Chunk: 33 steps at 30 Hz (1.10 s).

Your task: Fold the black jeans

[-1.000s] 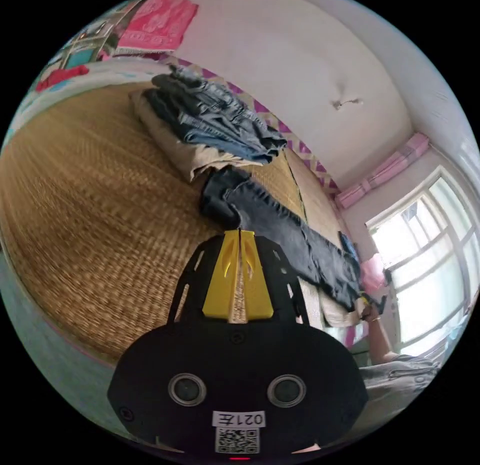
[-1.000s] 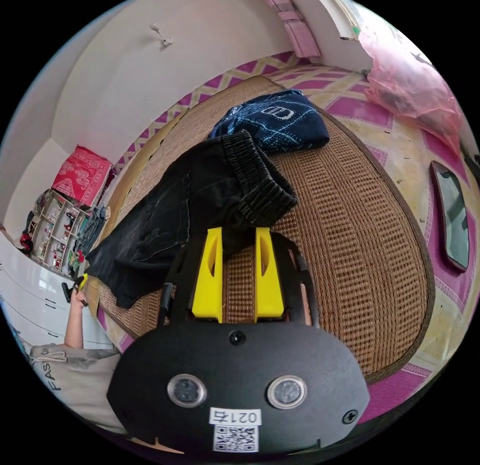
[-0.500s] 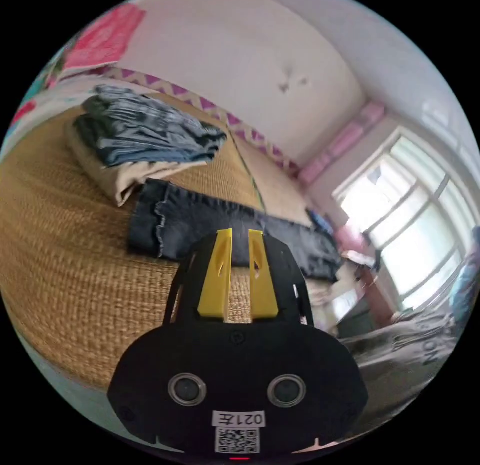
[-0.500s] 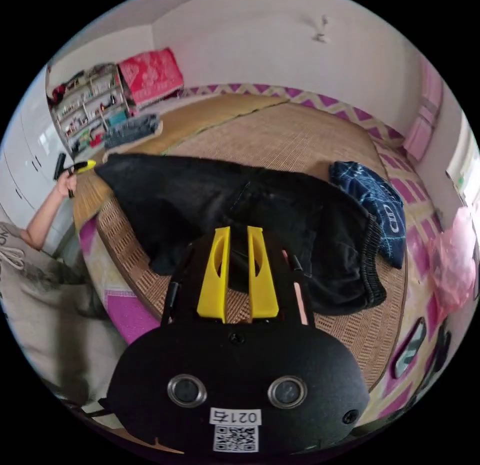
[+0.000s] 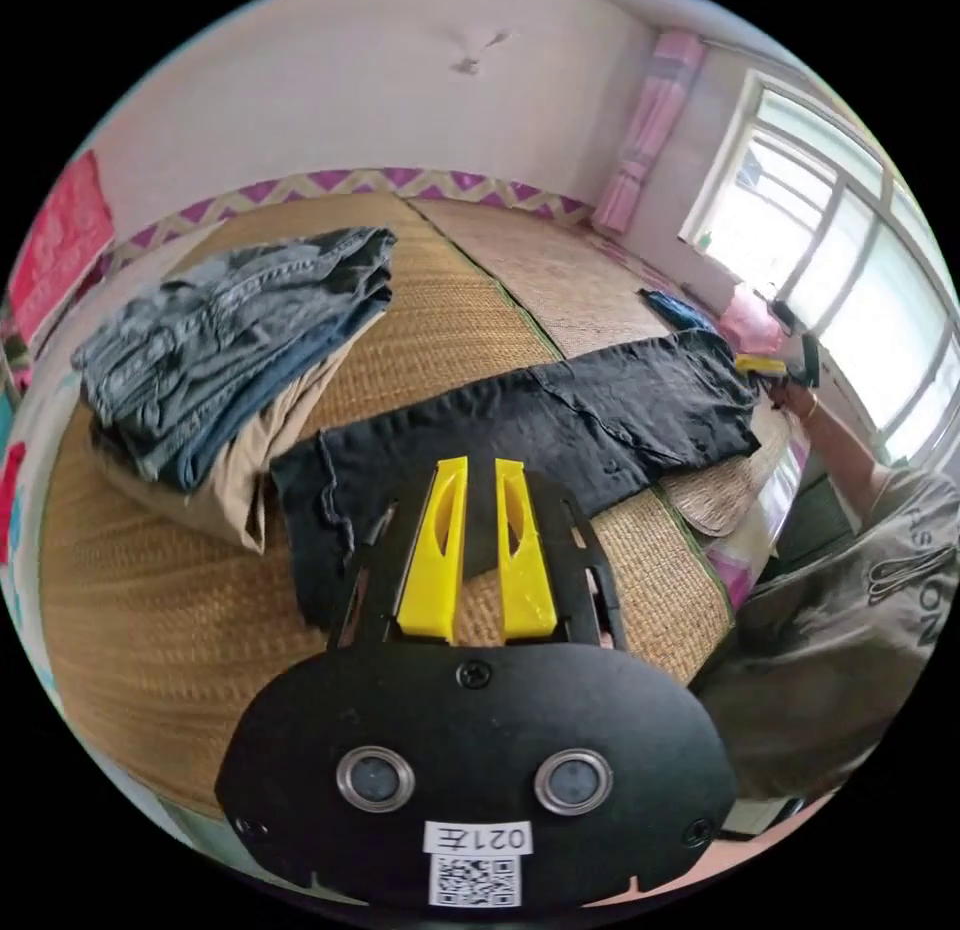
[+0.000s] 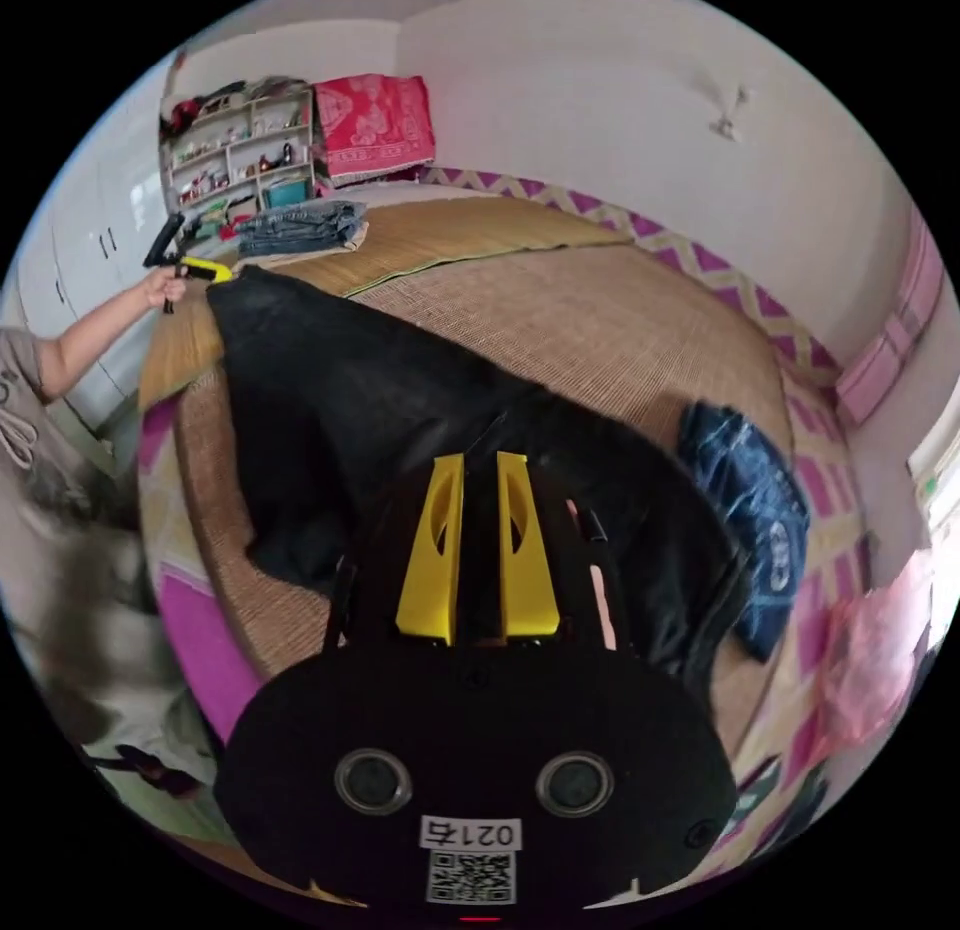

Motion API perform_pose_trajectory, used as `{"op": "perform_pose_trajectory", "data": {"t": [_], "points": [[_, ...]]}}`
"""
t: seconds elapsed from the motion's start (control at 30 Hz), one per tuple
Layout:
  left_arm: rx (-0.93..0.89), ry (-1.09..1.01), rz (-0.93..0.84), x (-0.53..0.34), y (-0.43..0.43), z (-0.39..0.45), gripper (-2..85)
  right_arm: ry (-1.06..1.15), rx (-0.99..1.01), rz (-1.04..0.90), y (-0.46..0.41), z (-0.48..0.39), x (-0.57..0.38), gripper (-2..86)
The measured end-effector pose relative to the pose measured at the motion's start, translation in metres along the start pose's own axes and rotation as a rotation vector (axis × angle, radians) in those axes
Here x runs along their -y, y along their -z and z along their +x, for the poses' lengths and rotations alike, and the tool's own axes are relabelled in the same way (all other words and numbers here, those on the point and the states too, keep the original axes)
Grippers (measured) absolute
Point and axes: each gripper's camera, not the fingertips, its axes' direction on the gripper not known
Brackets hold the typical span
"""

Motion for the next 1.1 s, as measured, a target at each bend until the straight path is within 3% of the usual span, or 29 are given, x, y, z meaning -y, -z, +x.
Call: {"op": "perform_pose_trajectory", "data": {"t": [0.27, 0.43, 0.87, 1.1], "points": [[0.015, -0.192, -0.11, 0.084, -0.067, -0.013, 7.5, 0.192, -0.053, -0.253, -0.074, 0.072, 0.069, 9.3], [-0.026, -0.239, -0.154, 0.104, -0.087, -0.024, 8.3, 0.264, 0.066, -0.349, -0.096, 0.09, 0.082, 7.1], [-0.035, -0.306, -0.205, 0.093, -0.12, -0.029, 4.2, 0.184, 0.2, -0.044, -0.02, 0.121, 0.031, 3.6], [0.001, -0.34, -0.036, 0.058, -0.08, -0.015, -0.8, 0.193, 0.173, 0.01, 0.01, 0.114, -0.002, 3.6]]}}
